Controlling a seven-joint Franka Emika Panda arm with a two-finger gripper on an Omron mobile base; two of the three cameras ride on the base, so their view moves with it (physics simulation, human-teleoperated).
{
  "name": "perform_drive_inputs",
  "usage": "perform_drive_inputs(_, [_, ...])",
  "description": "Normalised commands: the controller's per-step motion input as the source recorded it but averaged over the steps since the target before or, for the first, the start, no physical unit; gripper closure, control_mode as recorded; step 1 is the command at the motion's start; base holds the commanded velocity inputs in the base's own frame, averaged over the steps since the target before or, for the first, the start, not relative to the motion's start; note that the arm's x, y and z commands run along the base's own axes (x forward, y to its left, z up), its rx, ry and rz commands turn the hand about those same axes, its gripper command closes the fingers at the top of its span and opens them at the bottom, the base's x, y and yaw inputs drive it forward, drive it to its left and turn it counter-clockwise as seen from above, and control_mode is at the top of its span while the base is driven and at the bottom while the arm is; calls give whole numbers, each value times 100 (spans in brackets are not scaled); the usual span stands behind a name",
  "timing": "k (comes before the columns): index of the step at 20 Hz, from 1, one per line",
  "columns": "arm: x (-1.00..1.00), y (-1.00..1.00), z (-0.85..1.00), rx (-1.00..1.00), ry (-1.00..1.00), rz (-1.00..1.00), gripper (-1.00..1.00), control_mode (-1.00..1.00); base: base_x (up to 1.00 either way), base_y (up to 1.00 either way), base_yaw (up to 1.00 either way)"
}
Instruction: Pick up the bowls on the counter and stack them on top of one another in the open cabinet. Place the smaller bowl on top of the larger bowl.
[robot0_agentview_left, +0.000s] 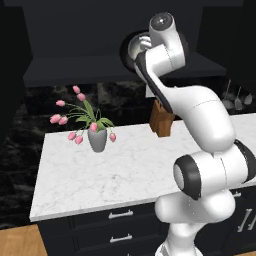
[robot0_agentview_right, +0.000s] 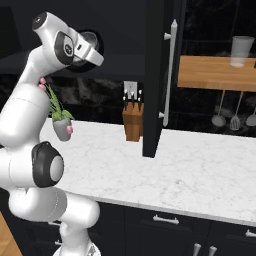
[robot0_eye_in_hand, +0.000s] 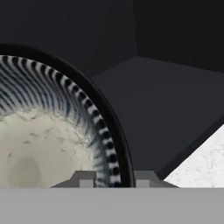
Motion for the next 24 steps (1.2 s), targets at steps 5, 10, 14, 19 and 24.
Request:
perform_drive_inputs(5, [0, 0, -20, -7, 0, -1, 100, -100, 0, 0, 0])
perform_drive_inputs(10, [0, 0, 0, -1, 6, -2, 100, -100, 0, 0, 0])
perform_drive_inputs(14, [1, 0, 0, 0, 6, 0, -100, -100, 0, 0, 0])
perform_drive_inputs(19, [3, 0, 0, 0, 0, 0, -100, -100, 0, 0, 0])
perform_drive_inputs(24, [-1, 0, 2, 0, 0, 0, -100, -100, 0, 0, 0])
